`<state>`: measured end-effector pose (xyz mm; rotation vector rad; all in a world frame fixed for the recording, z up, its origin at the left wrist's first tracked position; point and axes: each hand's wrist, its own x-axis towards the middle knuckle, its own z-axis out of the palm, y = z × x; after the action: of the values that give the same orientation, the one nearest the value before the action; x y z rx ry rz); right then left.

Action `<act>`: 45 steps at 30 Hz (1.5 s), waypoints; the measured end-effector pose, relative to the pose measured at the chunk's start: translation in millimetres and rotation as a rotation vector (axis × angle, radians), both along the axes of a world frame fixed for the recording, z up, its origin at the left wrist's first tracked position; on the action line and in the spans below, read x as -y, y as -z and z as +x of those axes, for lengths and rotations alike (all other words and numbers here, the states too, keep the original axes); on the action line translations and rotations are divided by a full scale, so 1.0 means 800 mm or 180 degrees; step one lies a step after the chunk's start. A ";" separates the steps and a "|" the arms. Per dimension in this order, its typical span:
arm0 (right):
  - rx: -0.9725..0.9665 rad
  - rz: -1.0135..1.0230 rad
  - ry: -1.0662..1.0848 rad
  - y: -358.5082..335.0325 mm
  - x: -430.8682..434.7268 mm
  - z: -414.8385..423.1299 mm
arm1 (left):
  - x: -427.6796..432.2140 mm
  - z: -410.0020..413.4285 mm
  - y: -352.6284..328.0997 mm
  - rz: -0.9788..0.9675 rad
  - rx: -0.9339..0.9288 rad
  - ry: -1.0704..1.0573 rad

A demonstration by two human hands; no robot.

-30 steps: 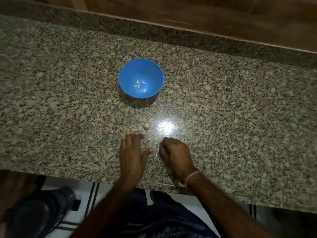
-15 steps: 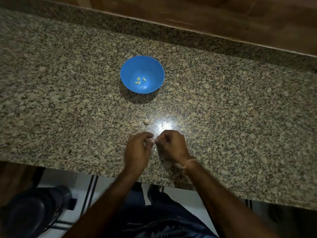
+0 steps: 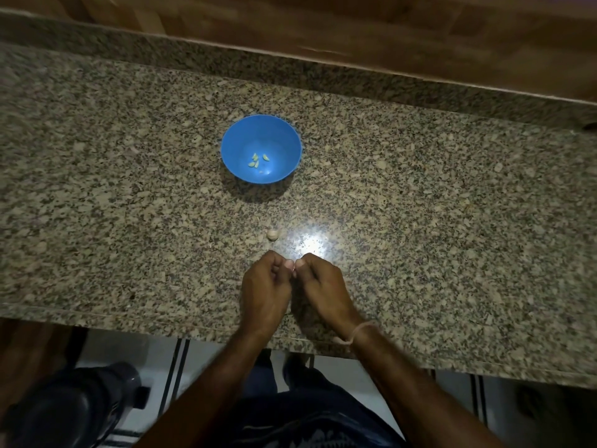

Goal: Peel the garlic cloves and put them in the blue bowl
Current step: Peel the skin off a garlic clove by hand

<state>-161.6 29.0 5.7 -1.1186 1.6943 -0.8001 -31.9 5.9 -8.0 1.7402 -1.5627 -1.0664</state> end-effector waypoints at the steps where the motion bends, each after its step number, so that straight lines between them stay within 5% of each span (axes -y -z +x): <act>1: 0.0118 0.0121 0.0031 0.000 0.002 0.000 | 0.001 0.000 -0.003 -0.0118 0.0116 0.0106; 5: -0.0318 -0.0148 -0.0242 0.005 0.000 0.002 | 0.001 -0.003 -0.004 -0.0030 0.0154 0.0353; 9: -0.1311 -0.0665 -0.0699 0.015 -0.004 -0.003 | 0.013 -0.009 -0.002 0.1134 -0.0633 0.0167; 15: -0.0398 0.0036 -0.0215 -0.007 0.009 0.000 | 0.002 -0.012 -0.015 0.0107 -0.0035 0.0671; 20: -0.1303 -0.0610 -0.0582 0.017 -0.004 -0.006 | 0.021 -0.020 -0.029 0.1693 -0.0903 0.0179; 25: -0.0361 0.0018 -0.0182 -0.007 0.010 -0.006 | 0.011 -0.025 -0.027 0.0671 -0.0251 0.0232; 29: -0.0142 -0.0214 0.0116 0.002 0.003 -0.009 | 0.026 -0.025 -0.027 0.1682 -0.1435 0.0014; 31: 0.0172 -0.0334 0.0258 -0.004 0.005 -0.012 | 0.028 -0.021 -0.031 0.1842 -0.1564 0.0138; 45: 0.1020 -0.0306 0.0871 -0.007 0.013 -0.022 | 0.022 -0.011 -0.043 0.0410 -0.0413 0.0113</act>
<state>-179.6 18.3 11.7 -0.7780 1.5650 -1.1769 -40.9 -12.1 26.6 1.6949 -1.4785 -1.2962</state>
